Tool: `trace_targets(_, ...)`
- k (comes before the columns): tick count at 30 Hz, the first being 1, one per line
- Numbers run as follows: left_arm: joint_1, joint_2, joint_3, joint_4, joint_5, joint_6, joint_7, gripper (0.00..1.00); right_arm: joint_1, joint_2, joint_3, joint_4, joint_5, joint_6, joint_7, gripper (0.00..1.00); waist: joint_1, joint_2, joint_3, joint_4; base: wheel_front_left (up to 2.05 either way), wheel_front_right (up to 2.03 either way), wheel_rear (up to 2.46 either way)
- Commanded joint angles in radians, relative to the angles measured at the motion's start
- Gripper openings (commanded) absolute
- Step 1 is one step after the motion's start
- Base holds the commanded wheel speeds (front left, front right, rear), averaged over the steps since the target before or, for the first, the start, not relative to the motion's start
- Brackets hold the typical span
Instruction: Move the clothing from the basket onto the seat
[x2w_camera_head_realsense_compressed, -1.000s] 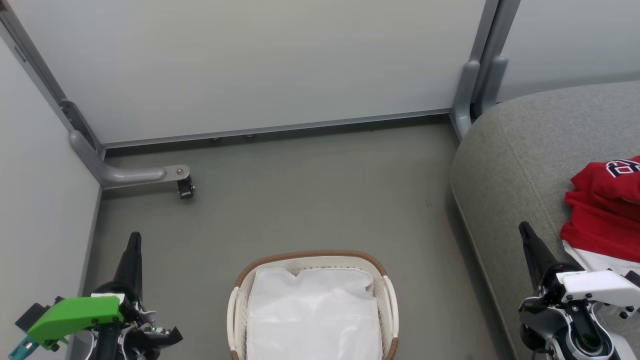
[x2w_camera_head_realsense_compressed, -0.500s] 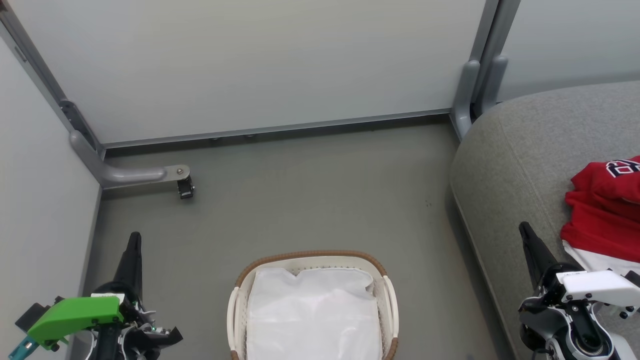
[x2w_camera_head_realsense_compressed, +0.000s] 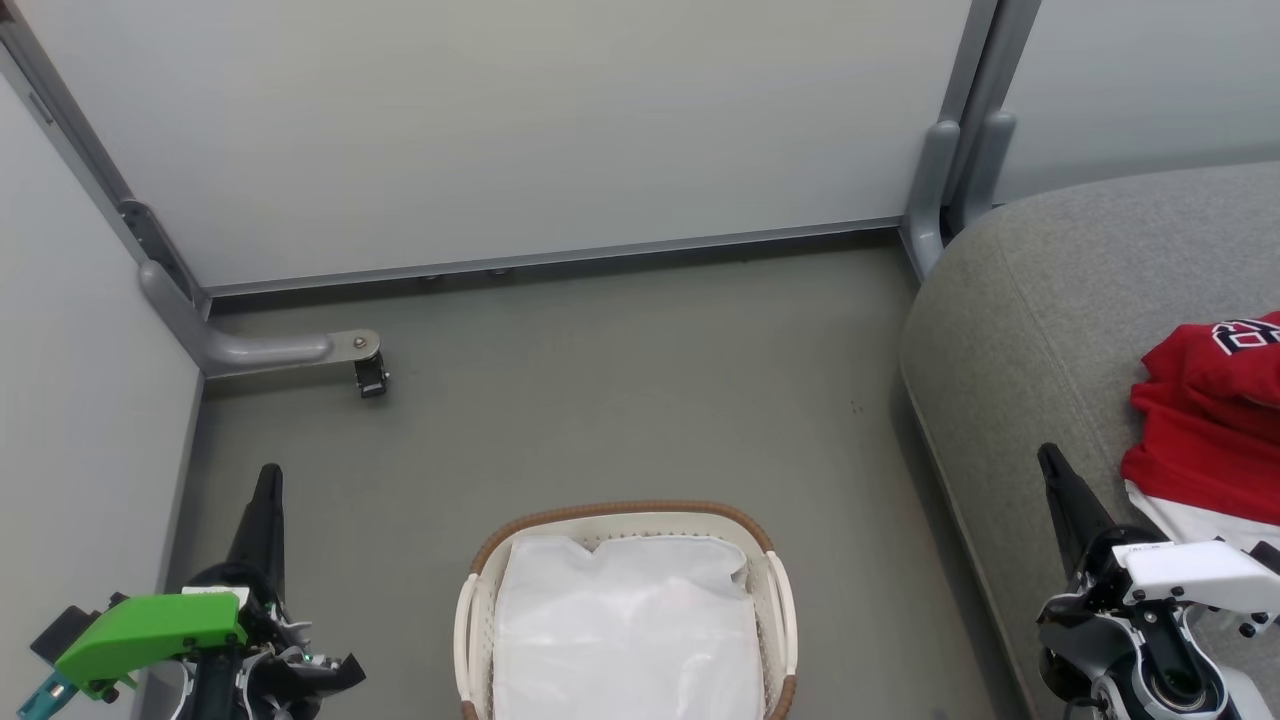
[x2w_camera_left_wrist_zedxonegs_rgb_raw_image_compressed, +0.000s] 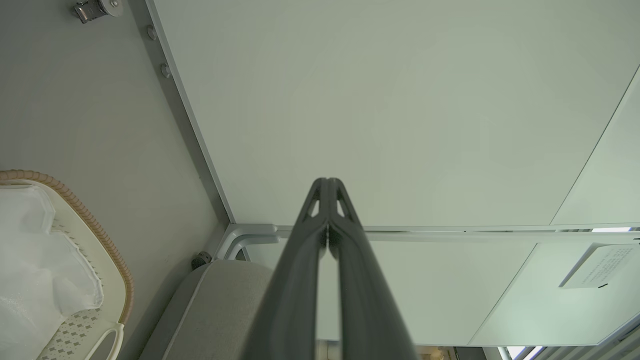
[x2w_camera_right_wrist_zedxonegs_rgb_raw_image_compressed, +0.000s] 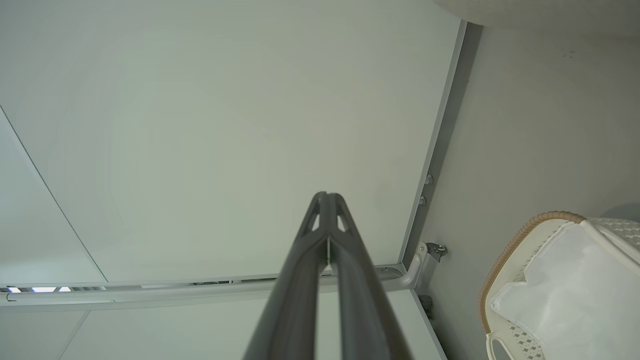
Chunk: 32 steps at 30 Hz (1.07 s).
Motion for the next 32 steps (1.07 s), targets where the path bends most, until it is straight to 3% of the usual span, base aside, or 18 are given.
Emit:
trace_targets(1, -0.011, 0.007, 0.002, -0.001, -0.003, -0.004, 0.004, 0.00, 0.010, -0.006, -0.001, -0.003, 0.004, 0.000, 0.003, 0.00, 0.0000, 0.0000, 0.000, 0.000, 0.00, 0.00, 0.00)
trace_targets(32, -0.011, 0.007, 0.002, -0.001, -0.003, -0.004, 0.004, 0.00, 0.010, -0.006, -0.001, -0.003, 0.004, 0.000, 0.003, 0.00, 0.0000, 0.0000, 0.000, 0.000, 0.00, 0.00, 0.00)
